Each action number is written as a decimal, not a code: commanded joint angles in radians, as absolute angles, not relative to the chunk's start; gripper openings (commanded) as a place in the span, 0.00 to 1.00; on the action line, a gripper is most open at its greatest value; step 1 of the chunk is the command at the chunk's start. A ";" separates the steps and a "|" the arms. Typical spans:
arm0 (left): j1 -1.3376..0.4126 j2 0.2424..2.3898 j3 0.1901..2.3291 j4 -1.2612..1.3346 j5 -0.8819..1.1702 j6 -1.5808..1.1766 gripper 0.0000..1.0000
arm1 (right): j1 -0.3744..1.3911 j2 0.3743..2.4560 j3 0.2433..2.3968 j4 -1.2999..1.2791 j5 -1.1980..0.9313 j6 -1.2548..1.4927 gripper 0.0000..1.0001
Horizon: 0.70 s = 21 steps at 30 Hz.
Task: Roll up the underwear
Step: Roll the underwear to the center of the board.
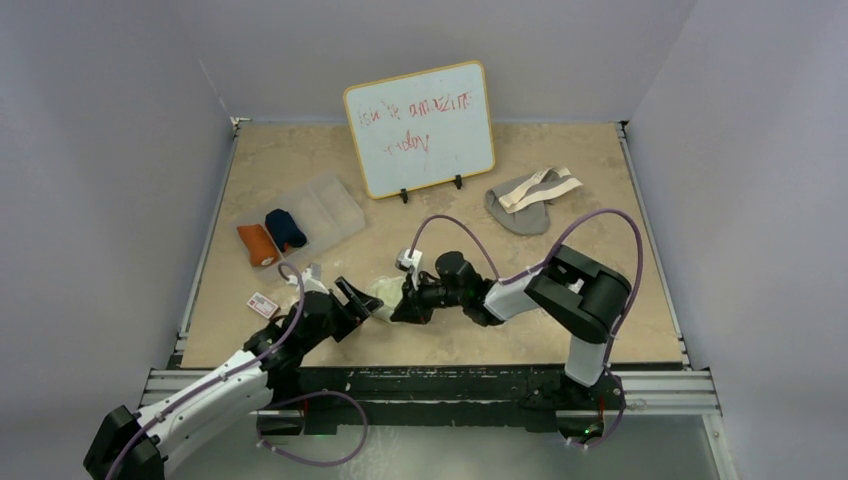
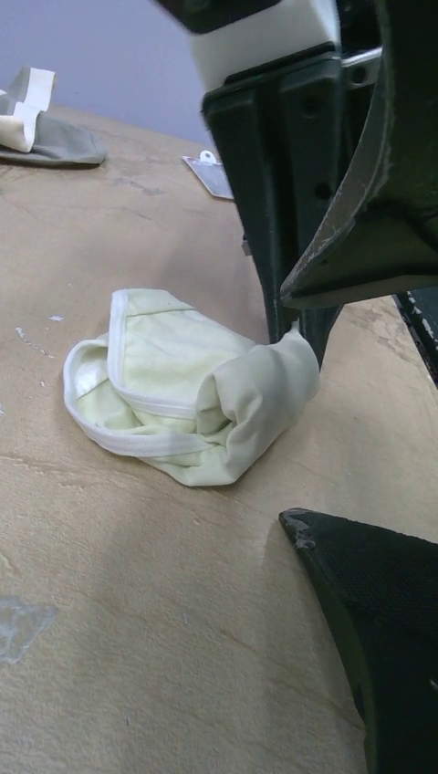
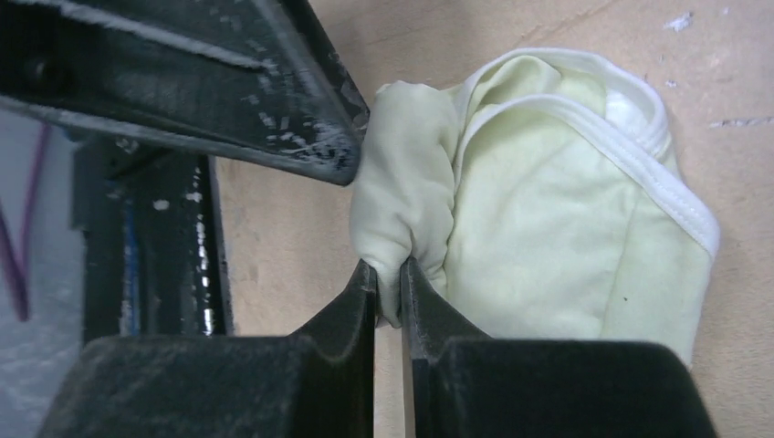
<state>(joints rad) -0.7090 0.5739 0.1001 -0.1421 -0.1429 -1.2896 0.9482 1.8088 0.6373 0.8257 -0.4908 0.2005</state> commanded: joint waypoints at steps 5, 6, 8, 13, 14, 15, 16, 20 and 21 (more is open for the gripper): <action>-0.709 0.591 0.052 -0.017 -0.084 -1.232 0.78 | 0.854 1.950 0.611 1.040 -0.763 0.613 0.09; -0.709 0.608 0.052 0.018 -0.082 -1.229 0.78 | 0.847 1.963 0.606 1.072 -0.774 0.634 0.09; -0.709 0.655 0.051 0.070 -0.080 -1.226 0.77 | 0.836 1.982 0.604 1.102 -0.789 0.661 0.09; -0.708 0.761 0.031 0.209 -0.080 -1.234 0.70 | 0.820 2.000 0.605 1.091 -0.802 0.671 0.09; -0.708 0.781 0.025 0.230 -0.084 -1.236 0.68 | 0.817 2.003 0.605 1.089 -0.804 0.674 0.09; -0.708 0.801 0.019 0.252 -0.088 -1.235 0.67 | 0.813 2.007 0.606 1.090 -0.808 0.681 0.09; -0.709 0.820 0.014 0.270 -0.095 -1.237 0.66 | 0.810 2.011 0.609 1.087 -0.812 0.688 0.09; -0.707 0.902 0.004 0.328 -0.112 -1.245 0.54 | 0.793 2.026 0.617 1.088 -0.830 0.711 0.10; -0.708 0.922 0.005 0.339 -0.114 -1.245 0.51 | 0.790 2.026 0.617 1.088 -0.835 0.714 0.11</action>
